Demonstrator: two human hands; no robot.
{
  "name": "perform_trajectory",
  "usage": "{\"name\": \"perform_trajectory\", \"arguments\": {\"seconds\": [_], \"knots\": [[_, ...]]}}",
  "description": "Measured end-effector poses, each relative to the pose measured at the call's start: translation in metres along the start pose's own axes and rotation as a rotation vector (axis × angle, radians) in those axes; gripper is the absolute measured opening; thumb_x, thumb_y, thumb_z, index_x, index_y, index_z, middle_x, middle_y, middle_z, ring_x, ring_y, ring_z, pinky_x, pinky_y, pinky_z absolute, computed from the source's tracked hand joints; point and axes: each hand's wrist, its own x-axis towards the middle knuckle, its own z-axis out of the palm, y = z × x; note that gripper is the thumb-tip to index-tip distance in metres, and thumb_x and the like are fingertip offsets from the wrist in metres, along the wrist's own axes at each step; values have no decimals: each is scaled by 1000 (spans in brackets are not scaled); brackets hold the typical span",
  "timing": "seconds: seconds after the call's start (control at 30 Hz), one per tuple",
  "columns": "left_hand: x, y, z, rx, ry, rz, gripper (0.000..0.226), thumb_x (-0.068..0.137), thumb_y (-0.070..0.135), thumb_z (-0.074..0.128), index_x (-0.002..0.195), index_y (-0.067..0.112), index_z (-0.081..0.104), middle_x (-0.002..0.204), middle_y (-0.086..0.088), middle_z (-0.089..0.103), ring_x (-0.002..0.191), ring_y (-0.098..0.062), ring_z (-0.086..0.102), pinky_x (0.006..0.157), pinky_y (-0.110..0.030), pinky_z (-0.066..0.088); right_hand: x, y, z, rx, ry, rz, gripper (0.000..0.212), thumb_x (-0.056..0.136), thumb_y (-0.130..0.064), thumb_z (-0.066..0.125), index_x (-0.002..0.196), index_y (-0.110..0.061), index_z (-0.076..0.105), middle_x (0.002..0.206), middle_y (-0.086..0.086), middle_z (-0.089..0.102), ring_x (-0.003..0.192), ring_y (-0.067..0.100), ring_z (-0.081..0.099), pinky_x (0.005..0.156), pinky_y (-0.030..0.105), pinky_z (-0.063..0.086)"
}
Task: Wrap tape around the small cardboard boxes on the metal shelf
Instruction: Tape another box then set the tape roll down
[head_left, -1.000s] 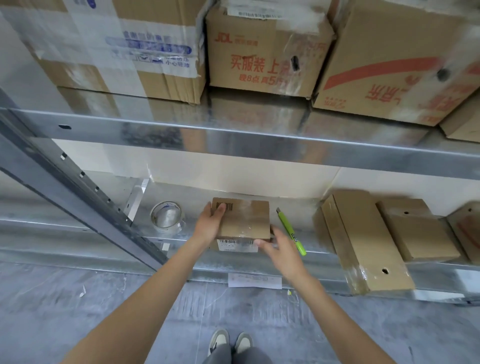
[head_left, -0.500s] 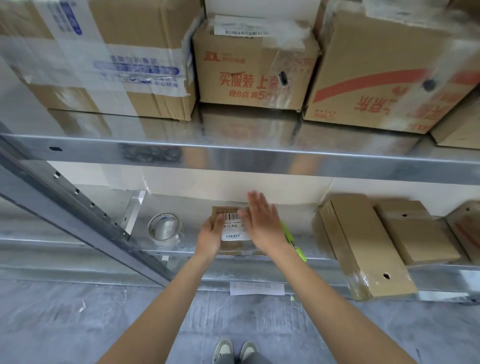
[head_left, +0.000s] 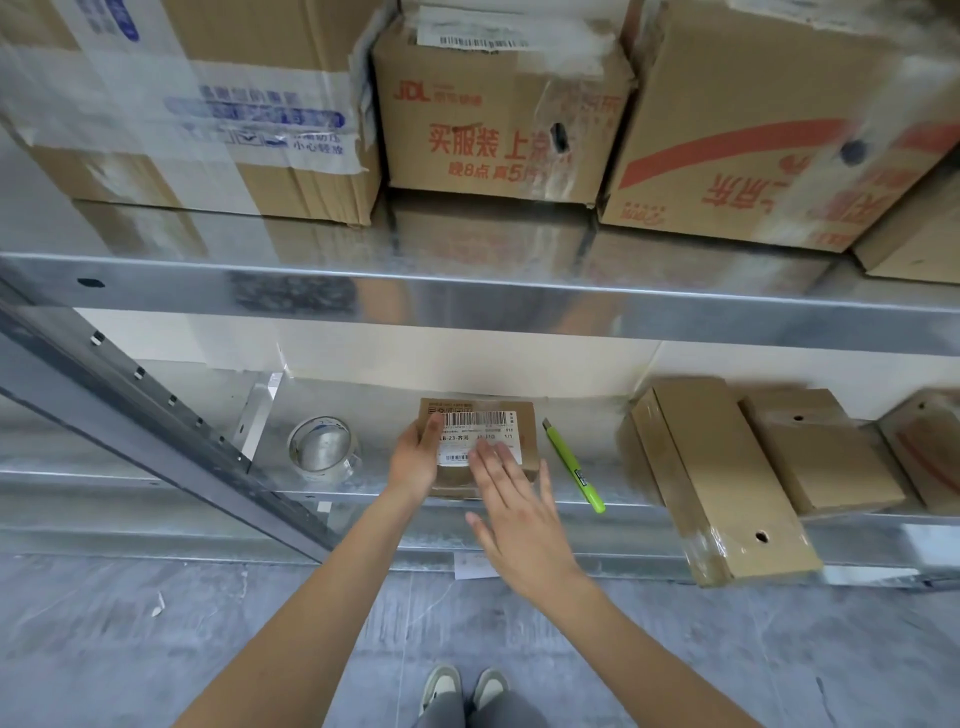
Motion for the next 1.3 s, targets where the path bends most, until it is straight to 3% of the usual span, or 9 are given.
{"name": "perform_trajectory", "arguments": {"seconds": [0.1, 0.3, 0.47, 0.67, 0.77, 0.9, 1.07, 1.17, 1.3], "knots": [[3, -2, -3, 6, -8, -11, 40, 105, 33, 42, 107, 0, 66, 98, -11, 69, 90, -24, 62, 78, -31, 44, 7, 12, -8, 114, 63, -69, 58, 95, -25, 55, 148, -19, 36, 156, -4, 31, 145, 18, 26, 115, 52, 27], [0, 7, -9, -11, -55, -41, 42, 103, 43, 38, 116, 10, 62, 108, -2, 64, 93, -15, 61, 76, -16, 43, 42, 51, -26, 471, 6, 137, 63, 88, -26, 70, 142, -8, 44, 154, 10, 33, 141, 26, 31, 118, 33, 24], [-8, 9, -13, -33, -56, 77, 52, 100, 52, 40, 144, 25, 47, 137, 15, 50, 129, -7, 44, 102, -21, 28, 74, 66, -38, 686, 71, 396, 41, 90, -43, 63, 122, -18, 60, 107, 1, 69, 93, 15, 63, 83, 32, 49], [-3, -15, 0, -41, -61, 45, 35, 107, 26, 34, 136, 12, 47, 126, 4, 57, 125, -17, 49, 93, -10, 35, 96, 54, -10, 476, -14, 491, 29, 104, -28, 36, 113, -12, 57, 125, 13, 56, 118, 36, 48, 88, 36, 36], [-4, -19, 6, -86, -8, 40, 36, 107, 25, 34, 132, 7, 53, 121, 1, 61, 117, -15, 53, 79, 0, 35, 97, 52, -7, 216, -14, 410, 46, 105, -37, 24, 149, -24, 32, 160, -3, 22, 147, 22, 16, 116, 41, 18], [-4, -18, 6, -104, -40, 27, 27, 107, 21, 33, 116, 17, 58, 105, 11, 64, 100, -7, 58, 73, 2, 39, 91, 41, -5, 43, -148, 201, 64, 100, -55, 12, 155, -24, 5, 162, -11, -1, 149, 11, -9, 117, 50, -10], [-6, -14, 8, -93, -15, -8, 43, 107, 23, 32, 141, 0, 44, 144, -14, 50, 137, -25, 43, 117, -35, 28, 42, 21, -4, -73, -141, 160, 76, 94, -65, 5, 155, -20, 0, 162, -7, -4, 148, 11, -14, 113, 53, -20], [-7, -14, 8, -91, -4, 0, 46, 107, 25, 32, 145, 0, 39, 150, -13, 43, 141, -24, 37, 119, -34, 24, -14, 4, 2, -92, -44, 118, 75, 96, -65, 12, 155, -19, 13, 161, -5, 8, 149, 13, 0, 115, 53, -12], [-6, -14, 7, -77, -19, -9, 47, 107, 29, 33, 146, 3, 39, 151, -11, 42, 141, -23, 37, 118, -32, 24, -23, 1, 1, -31, -97, 160, 70, 97, -62, 12, 154, -27, -7, 157, -16, -17, 146, 6, -18, 113, 48, -24]]}}
